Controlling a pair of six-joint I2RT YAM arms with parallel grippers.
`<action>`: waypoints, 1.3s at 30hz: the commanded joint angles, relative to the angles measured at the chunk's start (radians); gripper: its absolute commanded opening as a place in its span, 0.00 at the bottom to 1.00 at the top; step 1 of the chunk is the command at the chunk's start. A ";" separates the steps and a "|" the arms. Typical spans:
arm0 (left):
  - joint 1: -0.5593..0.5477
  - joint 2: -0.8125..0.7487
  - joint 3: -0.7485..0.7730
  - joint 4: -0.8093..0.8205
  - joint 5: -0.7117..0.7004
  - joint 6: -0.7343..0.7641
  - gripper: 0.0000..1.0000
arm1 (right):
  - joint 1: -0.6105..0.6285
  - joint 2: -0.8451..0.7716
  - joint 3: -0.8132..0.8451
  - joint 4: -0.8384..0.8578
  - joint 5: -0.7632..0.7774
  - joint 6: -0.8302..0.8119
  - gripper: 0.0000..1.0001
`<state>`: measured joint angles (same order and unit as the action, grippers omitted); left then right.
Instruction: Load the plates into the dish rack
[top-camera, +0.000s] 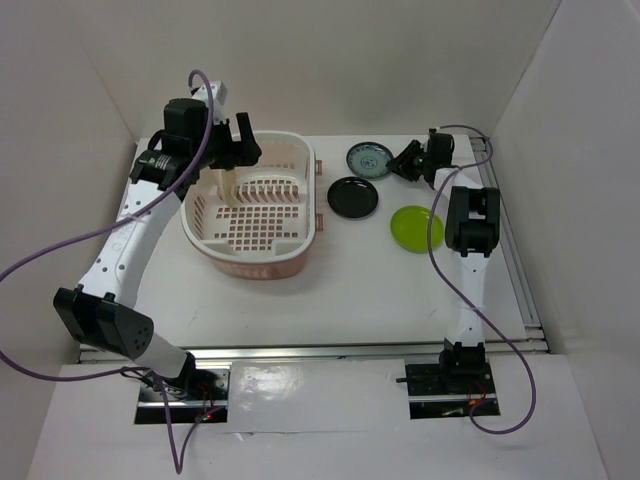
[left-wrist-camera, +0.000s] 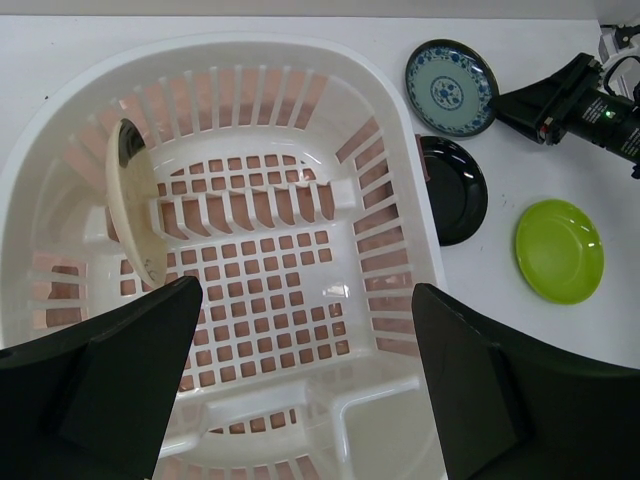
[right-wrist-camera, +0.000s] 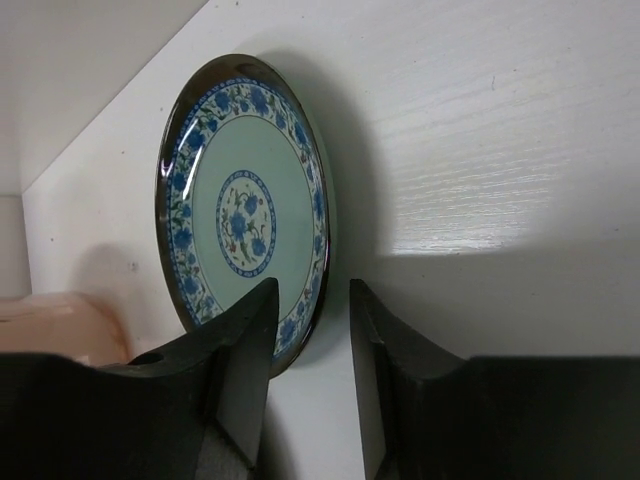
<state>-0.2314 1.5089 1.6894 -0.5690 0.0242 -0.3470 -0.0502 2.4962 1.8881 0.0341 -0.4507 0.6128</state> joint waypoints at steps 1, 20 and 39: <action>0.001 -0.039 0.033 0.018 0.010 -0.009 1.00 | 0.013 0.078 -0.011 -0.096 0.047 0.018 0.41; 0.001 -0.067 -0.043 0.046 0.000 0.009 1.00 | 0.023 0.096 -0.009 -0.126 0.066 0.077 0.08; 0.001 -0.058 -0.062 0.064 0.048 0.000 1.00 | -0.068 -0.319 -0.489 0.329 0.276 0.398 0.00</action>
<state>-0.2314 1.4734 1.6230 -0.5526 0.0414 -0.3439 -0.0914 2.2604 1.4292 0.2436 -0.2722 0.9340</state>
